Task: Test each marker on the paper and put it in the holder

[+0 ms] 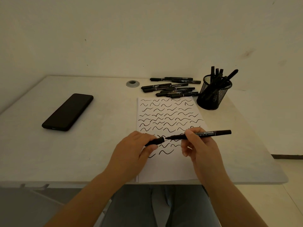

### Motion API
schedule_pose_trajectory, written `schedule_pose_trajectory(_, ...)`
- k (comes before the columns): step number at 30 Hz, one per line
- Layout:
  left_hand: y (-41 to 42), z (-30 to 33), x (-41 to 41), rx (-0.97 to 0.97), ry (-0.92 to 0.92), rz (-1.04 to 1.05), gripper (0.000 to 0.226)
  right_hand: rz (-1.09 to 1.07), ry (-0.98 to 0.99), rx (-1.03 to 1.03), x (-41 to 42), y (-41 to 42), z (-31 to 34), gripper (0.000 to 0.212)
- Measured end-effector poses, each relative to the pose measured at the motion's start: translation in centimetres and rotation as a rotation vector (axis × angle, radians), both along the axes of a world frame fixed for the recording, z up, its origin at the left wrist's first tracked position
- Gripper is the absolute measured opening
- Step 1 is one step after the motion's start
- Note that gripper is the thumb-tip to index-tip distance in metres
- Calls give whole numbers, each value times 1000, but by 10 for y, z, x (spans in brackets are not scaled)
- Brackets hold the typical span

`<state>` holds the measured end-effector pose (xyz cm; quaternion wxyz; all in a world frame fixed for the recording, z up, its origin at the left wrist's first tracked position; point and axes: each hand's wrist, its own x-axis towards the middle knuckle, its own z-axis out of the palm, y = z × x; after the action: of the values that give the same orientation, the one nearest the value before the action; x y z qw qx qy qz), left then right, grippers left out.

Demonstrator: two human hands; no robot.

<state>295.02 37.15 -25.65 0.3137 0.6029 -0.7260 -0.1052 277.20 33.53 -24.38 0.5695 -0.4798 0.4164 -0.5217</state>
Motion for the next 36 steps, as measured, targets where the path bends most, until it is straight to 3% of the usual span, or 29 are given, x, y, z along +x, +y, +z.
schedule_pose_trajectory(10, 1, 9, -20, -30, -55, -69, 38, 80, 217, -112, 5, 6, -1, 12)
schedule_pose_trajectory(17, -3, 12, -25, 4, 1, -74, 38, 79, 168, -102, 4, 9, 1, 12)
schedule_pose_trajectory(21, -2, 17, -27, 94, 162, -139, 18, 126, 178, -175, 3, 11, 3, 11)
schedule_pose_trajectory(24, -2, 21, -25, 201, 319, -170, 25, 175, 178, -232, 2, 12, 7, 10)
schedule_pose_trajectory(28, -4, 22, -25, 283, 395, -195, 29, 195, 226, -204, -1, 7, 9, 12)
schedule_pose_trajectory(30, -9, 22, -31, 279, 450, -162, 29, 133, 291, -193, -1, 0, 8, 9)
schedule_pose_trajectory(33, -19, 22, -44, 191, 496, -27, 24, -109, 376, -177, 0, -8, 2, 20)
schedule_pose_trajectory(36, -32, 27, -47, 116, 455, 93, 21, -334, 557, -394, -5, -15, 0, 23)
